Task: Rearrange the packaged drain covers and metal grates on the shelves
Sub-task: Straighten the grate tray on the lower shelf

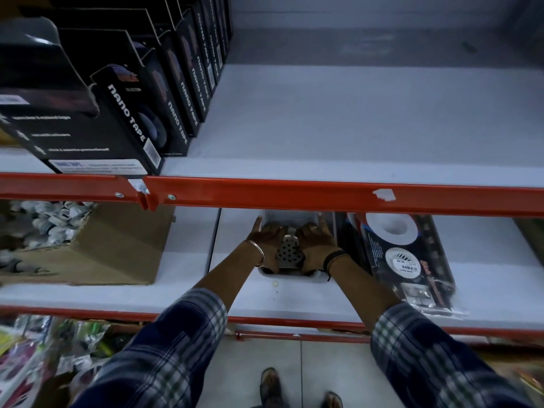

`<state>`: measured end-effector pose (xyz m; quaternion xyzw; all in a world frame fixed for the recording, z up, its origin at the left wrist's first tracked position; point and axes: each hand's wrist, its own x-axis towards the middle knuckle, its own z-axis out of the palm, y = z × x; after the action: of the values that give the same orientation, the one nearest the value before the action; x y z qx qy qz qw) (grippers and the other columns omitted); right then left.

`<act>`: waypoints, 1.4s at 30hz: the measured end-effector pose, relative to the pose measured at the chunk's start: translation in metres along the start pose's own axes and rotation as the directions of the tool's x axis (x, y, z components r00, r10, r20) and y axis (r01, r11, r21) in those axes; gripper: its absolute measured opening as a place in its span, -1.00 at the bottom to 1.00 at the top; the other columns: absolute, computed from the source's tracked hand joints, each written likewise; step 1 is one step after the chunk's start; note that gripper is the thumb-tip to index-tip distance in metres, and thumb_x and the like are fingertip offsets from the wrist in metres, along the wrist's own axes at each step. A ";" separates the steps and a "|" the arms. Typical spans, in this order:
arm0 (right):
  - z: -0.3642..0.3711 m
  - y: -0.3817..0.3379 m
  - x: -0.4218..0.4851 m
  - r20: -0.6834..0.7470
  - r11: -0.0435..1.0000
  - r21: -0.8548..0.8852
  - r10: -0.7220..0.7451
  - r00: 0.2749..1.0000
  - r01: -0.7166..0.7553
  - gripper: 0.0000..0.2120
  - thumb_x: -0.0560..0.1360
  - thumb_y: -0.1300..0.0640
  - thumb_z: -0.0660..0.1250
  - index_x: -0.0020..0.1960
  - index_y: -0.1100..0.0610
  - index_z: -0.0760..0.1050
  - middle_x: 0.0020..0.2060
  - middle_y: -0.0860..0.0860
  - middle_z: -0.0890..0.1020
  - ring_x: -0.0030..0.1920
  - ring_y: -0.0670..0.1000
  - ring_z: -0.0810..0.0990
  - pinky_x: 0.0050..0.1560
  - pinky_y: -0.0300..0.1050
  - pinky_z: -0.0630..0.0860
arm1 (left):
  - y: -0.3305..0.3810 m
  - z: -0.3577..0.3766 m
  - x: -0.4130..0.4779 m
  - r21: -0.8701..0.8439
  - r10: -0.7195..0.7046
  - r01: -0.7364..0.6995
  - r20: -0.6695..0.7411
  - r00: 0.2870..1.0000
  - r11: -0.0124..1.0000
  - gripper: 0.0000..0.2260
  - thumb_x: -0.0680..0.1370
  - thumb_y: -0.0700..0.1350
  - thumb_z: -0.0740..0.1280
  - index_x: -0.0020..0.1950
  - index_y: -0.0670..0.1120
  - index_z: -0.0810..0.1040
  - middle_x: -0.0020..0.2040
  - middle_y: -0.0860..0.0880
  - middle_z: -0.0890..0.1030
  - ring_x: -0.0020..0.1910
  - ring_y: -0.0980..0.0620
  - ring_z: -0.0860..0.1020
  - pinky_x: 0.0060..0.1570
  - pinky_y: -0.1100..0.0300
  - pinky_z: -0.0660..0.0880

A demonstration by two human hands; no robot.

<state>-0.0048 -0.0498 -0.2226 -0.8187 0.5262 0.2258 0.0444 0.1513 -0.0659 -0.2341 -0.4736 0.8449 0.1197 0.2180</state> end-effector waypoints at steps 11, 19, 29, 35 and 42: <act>0.002 0.015 -0.015 -0.173 0.965 0.252 -0.023 0.985 0.067 -0.14 0.30 -0.14 0.44 0.48 0.11 0.16 0.48 0.09 0.22 0.52 0.09 0.07 0.47 0.16 -0.31 | 0.008 -0.014 -0.007 -0.059 -0.099 0.102 0.054 0.994 0.993 0.04 0.32 0.09 0.46 0.54 -0.08 -0.19 0.57 -0.13 -0.10 0.55 -0.10 -0.15 0.45 -0.19 -0.33; 0.022 0.099 -0.125 -0.362 0.679 0.714 0.568 0.739 -0.172 -0.44 0.44 -0.02 0.37 0.33 0.25 0.37 0.24 0.25 0.52 0.24 0.25 0.47 0.25 0.08 0.41 | 0.118 -0.063 -0.031 -0.732 -0.175 -0.161 -0.360 0.916 0.662 -0.45 0.48 -0.13 0.38 0.41 -0.21 0.28 0.39 -0.21 0.39 0.36 -0.16 0.38 0.30 0.17 0.30; 0.064 0.144 -0.148 0.186 0.428 0.745 0.604 0.775 -0.512 -0.34 0.50 -0.25 0.20 0.22 0.35 0.44 0.25 0.28 0.47 0.23 0.24 0.47 0.19 0.04 0.48 | 0.210 -0.034 0.001 -0.904 -0.231 -0.022 -0.133 0.964 0.428 -0.51 0.42 -0.28 0.37 0.33 -0.13 0.38 0.27 -0.20 0.51 0.30 -0.21 0.41 0.31 0.06 0.38; 0.058 0.147 -0.124 0.141 0.419 0.799 0.566 0.812 -0.431 -0.26 0.57 -0.14 0.16 0.48 0.37 0.03 0.47 0.33 0.08 0.43 0.31 0.19 0.40 0.11 0.24 | 0.201 -0.038 0.022 -0.920 -0.354 0.036 -0.114 0.928 0.390 -0.22 0.43 -0.36 0.31 0.54 -0.08 -0.01 0.40 -0.16 0.33 0.03 -0.03 0.46 -0.32 0.25 0.48; 0.060 0.137 -0.141 -0.089 0.681 0.580 0.598 0.796 -0.447 -0.40 0.53 -0.07 0.25 0.39 0.31 0.23 0.31 0.27 0.34 0.27 0.26 0.39 0.26 0.07 0.39 | 0.195 -0.042 0.002 -0.764 -0.342 -0.010 -0.301 0.890 0.645 -0.55 0.49 -0.31 0.26 0.39 -0.20 0.34 0.42 -0.20 0.32 0.36 -0.11 0.36 0.37 0.16 0.29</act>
<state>-0.1931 0.0269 -0.1950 -0.6093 0.7813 -0.0402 0.1292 -0.0268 0.0173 -0.1991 -0.6121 0.6975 0.3302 -0.1724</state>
